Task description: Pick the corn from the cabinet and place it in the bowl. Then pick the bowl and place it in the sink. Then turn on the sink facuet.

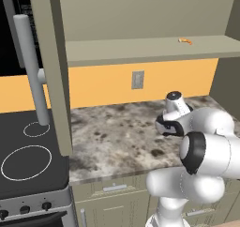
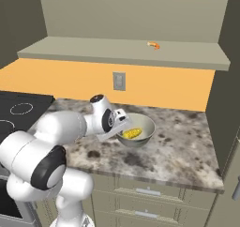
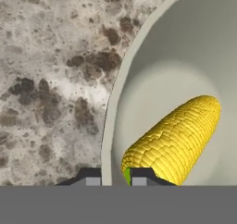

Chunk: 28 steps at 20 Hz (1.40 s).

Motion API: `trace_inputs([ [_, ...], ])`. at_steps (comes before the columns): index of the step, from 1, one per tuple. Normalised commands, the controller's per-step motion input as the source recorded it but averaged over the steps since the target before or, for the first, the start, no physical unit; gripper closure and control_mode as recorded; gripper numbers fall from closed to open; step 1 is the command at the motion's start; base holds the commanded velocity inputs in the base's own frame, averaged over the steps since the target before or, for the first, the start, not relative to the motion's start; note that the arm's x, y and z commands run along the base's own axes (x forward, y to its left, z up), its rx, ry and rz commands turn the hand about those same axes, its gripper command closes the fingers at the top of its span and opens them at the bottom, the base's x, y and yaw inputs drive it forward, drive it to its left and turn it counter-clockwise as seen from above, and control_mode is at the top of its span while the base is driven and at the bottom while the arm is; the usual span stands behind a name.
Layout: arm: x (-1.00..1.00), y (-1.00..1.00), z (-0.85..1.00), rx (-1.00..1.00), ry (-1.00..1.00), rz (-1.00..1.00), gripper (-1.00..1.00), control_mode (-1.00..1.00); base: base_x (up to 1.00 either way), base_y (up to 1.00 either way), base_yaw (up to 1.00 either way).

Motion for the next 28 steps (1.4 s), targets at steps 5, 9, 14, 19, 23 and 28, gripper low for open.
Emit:
trace_inputs([
  [5, -0.46, 0.00, 0.15, 0.00, -0.15, 0.12, 1.00, -1.00, 0.00, 0.00, 0.00],
  [9, -0.48, 0.02, 0.94, 0.00, -0.08, 0.06, 1.00, -1.00, 0.00, 0.00, 0.00],
  [14, -0.35, 0.07, 1.00, 0.00, 0.04, 0.01, 1.00, -1.00, 0.00, 0.00, 0.00],
  [19, -0.63, 0.07, 1.00, 0.00, 0.28, 0.08, 1.00, -1.00, 0.00, 0.00, 0.00],
  [23, -0.66, 0.11, 0.75, -0.01, 0.21, 0.20, 1.00, -1.00, 0.00, 0.00, 0.00],
  [28, -0.41, 0.31, 0.34, -0.08, 0.02, 0.30, 1.00, -1.00, 0.00, 0.00, 0.00],
])
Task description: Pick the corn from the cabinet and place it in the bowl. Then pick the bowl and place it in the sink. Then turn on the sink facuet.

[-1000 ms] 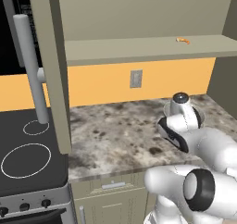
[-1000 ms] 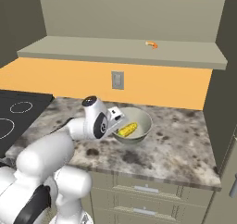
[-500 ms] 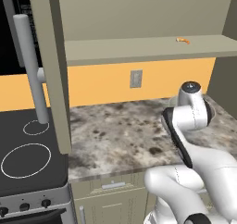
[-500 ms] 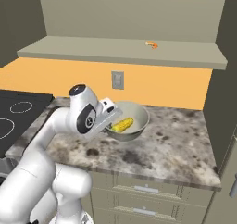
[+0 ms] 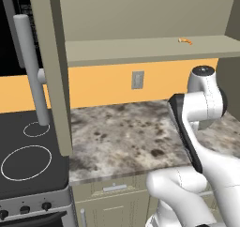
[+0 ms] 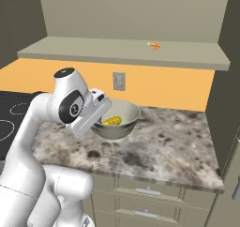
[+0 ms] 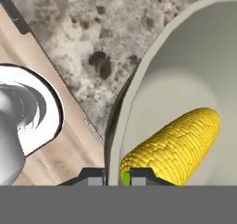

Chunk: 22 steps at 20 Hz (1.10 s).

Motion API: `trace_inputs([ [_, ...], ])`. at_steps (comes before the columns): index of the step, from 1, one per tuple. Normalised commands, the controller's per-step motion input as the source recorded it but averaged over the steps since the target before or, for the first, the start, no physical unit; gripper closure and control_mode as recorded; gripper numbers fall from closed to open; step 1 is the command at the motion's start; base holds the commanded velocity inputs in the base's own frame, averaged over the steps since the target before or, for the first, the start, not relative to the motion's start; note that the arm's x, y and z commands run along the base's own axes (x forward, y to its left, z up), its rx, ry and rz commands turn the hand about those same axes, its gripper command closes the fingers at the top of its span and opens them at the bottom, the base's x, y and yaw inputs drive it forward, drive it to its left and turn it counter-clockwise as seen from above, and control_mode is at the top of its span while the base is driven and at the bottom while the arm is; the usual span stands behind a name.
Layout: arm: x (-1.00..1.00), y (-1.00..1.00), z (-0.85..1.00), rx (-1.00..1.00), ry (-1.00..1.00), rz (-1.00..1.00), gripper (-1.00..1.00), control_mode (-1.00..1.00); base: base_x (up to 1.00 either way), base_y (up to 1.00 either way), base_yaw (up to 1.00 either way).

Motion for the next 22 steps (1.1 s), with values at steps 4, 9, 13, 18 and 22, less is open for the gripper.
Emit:
trace_inputs([
  [4, -0.40, 0.26, 0.05, -0.06, -0.03, 0.15, 1.00, -1.00, 0.00, 0.00, 0.00],
  [9, -0.25, 0.00, 0.00, 0.00, -0.02, 0.02, 1.00, -1.00, 0.00, 0.00, 0.00],
  [13, 0.00, 0.00, 0.00, 0.00, 0.00, 0.00, 1.00, -1.00, 0.00, 0.00, 0.00],
  [18, -0.13, 0.00, 0.00, 0.00, 0.00, 0.00, 1.00, 1.00, -0.11, 0.00, 0.00],
  [22, 0.00, 0.00, 0.00, 0.00, 0.00, 0.00, 1.00, 1.00, -0.72, 0.00, 0.00],
])
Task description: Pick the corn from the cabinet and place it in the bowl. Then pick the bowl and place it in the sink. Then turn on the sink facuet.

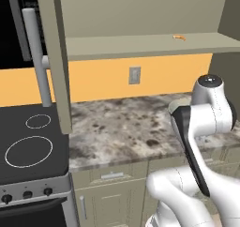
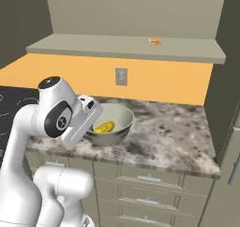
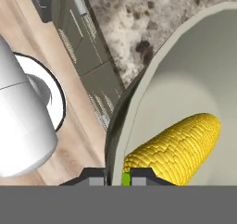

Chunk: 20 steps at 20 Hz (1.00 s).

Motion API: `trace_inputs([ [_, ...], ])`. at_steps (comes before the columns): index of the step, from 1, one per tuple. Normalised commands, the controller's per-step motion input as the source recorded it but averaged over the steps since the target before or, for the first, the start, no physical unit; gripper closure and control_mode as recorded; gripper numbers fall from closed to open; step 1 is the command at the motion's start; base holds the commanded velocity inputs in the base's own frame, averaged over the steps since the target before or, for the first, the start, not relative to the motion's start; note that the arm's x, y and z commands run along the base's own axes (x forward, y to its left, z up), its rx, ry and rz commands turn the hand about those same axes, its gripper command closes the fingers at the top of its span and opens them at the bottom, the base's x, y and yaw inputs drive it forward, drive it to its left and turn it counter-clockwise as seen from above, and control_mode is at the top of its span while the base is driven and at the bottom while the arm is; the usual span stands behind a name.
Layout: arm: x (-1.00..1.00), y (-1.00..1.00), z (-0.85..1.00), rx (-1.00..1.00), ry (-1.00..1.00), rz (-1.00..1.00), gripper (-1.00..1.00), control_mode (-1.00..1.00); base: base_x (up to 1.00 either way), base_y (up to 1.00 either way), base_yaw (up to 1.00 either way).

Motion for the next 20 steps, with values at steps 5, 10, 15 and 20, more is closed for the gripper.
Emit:
trace_inputs([
  [5, 0.00, 0.00, 0.00, 0.00, 0.00, 0.00, 1.00, 1.00, -0.67, 0.04, 0.00],
  [10, 0.00, 0.00, 0.00, 0.00, 0.00, 0.00, 1.00, 1.00, -0.49, 0.13, 0.00],
  [15, 0.00, 0.00, 0.00, 0.00, 0.00, 0.00, 1.00, 1.00, -0.31, 0.39, 0.00],
  [20, 0.00, 0.00, 0.00, 0.00, 0.00, 0.00, 1.00, 1.00, -0.47, 0.83, 0.00],
])
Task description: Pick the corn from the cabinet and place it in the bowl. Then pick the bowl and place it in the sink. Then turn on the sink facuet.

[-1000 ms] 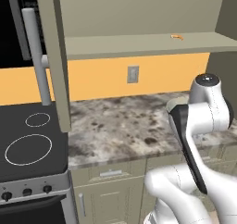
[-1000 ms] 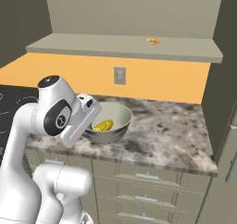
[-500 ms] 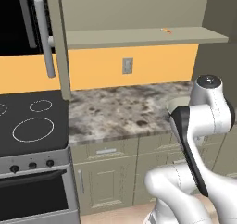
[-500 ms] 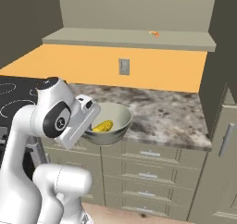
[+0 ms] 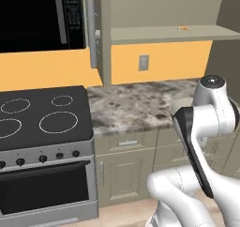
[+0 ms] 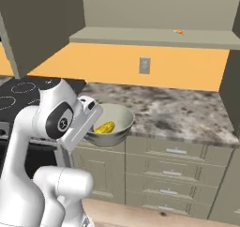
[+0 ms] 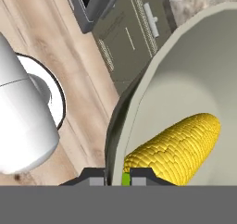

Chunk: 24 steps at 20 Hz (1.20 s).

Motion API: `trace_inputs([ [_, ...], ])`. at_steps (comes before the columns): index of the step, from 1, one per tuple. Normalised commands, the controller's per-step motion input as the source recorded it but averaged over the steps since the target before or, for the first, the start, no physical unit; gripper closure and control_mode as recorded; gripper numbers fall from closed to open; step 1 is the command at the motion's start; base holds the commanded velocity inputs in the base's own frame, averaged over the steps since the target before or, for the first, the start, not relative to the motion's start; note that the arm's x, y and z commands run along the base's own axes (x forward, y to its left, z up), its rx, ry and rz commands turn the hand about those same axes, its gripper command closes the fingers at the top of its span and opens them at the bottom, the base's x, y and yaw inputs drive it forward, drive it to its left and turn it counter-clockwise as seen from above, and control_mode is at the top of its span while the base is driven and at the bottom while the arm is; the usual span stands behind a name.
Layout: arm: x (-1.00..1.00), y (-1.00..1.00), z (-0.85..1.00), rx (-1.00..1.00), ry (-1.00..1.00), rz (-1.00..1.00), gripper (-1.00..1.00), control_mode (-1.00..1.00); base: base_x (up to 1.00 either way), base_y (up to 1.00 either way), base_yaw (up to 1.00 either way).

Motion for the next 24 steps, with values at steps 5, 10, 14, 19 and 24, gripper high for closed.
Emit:
trace_inputs([
  [5, 0.00, 0.00, 0.00, 0.00, 0.00, 0.00, 1.00, 1.00, -0.47, 0.85, 0.00],
  [10, 0.00, 0.00, 0.00, 0.00, 0.00, 0.00, 1.00, 1.00, -0.07, 0.85, 0.00],
  [14, 0.00, 0.00, 0.00, 0.00, 0.00, 0.00, 1.00, 1.00, 0.00, 0.92, 0.00],
  [19, 0.00, 0.00, 0.00, 0.00, 0.00, 0.00, 1.00, 1.00, 0.00, 0.97, 0.00],
  [24, 0.00, 0.00, 0.00, 0.00, 0.00, 0.00, 1.00, 1.00, 0.03, 0.98, 0.04],
])
